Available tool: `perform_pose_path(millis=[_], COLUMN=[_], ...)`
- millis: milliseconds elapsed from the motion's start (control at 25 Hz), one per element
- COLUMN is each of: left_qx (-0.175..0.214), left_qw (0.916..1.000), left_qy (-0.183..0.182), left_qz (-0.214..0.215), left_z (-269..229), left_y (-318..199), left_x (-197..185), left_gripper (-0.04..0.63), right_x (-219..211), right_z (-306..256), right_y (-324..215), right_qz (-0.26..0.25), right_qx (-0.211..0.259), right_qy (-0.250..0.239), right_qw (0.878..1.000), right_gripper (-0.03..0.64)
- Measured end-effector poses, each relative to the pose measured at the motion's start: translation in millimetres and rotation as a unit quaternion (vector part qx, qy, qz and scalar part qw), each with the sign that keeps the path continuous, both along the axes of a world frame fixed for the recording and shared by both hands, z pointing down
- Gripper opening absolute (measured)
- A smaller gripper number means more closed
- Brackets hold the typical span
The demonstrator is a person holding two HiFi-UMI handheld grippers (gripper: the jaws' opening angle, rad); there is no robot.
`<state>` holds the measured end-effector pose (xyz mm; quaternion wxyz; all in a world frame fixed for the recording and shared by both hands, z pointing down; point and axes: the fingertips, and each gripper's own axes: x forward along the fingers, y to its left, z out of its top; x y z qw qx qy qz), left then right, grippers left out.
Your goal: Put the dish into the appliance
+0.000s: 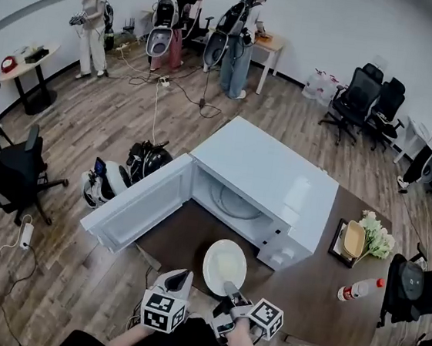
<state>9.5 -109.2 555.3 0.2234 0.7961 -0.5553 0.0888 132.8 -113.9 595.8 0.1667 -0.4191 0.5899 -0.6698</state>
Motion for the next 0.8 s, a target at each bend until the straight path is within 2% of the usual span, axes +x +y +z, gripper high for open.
perform_pose_path(millis=[200, 800], left_qx=[0.001, -0.003], left_qw=[1.0000, 0.9975], left_qy=[0.003, 0.003], left_qz=[0.008, 0.071], left_z=[1.2, 2.4], left_y=[-28.9, -110.2], left_x=[-9.5, -33.7], left_gripper=[0.002, 0.002], right_x=[-7.0, -41.9], right_z=[0.2, 2.0], right_y=[-22.5, -102.8], right_qz=[0.011, 0.077], right_qx=[0.001, -0.005], right_qy=[0.003, 0.002], right_qw=[1.000, 0.997], right_gripper=[0.041, 0.044])
